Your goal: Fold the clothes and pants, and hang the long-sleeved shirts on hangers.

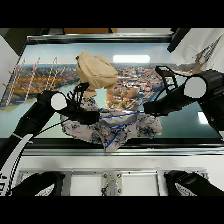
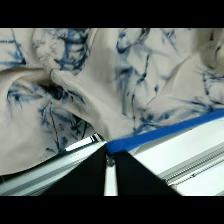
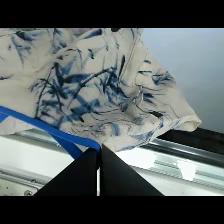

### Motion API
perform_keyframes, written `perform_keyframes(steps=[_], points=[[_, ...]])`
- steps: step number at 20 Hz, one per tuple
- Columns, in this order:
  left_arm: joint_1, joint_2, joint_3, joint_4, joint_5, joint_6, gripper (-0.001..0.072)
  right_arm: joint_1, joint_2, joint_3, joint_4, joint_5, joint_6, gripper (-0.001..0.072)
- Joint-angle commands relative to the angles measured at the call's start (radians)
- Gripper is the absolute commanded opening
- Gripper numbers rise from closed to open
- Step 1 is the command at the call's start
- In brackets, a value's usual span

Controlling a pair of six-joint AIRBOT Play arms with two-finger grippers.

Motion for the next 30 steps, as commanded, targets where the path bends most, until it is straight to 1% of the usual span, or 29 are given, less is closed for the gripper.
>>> perform_keyframes(steps=[1,2,5,8,11,14,17,20,26,30], points=[[0.005,-0.024,0.041,-0.028,0.015,0.068,0.0559,0.005,-0.01,-0.005,0.006,-0.026,0.009,0.0017],[0.005,-0.024,0.062,-0.027,0.017,0.069,0.0622,0.005,-0.01,-0.005,0.005,-0.027,0.009,0.0018],[0.015,-0.025,0.146,-0.026,0.014,0.07,0.0623,0.005,-0.01,-0.005,0.005,-0.026,0.008,0.0018],[0.069,-0.025,0.23,0.01,0.012,0.087,0.0623,0.005,-0.01,-0.005,0.005,-0.023,0.008,0.0018],[0.152,-0.025,0.282,0.166,0.027,0.086,0.0623,0.005,-0.01,-0.005,0.005,-0.023,0.008,0.0018],[0.242,-0.048,0.282,0.333,0.089,0.083,0.0623,0.005,-0.01,-0.005,0.005,-0.023,0.008,0.0018],[0.307,-0.14,0.282,0.501,0.114,0.084,0.0622,0.005,-0.01,-0.005,0.005,-0.024,0.008,0.0019],[0.359,-0.257,0.282,0.652,0.178,0.083,0.0622,0.005,-0.01,-0.005,0.005,-0.023,0.008,0.0018],[0.46,-0.433,0.282,0.75,0.322,0.075,0.0622,0.005,-0.01,-0.005,0.005,-0.023,0.008,0.0019],[0.507,-0.52,0.295,0.826,0.338,0.076,0.0623,0.005,-0.01,-0.005,0.005,-0.024,0.009,0.0018]])
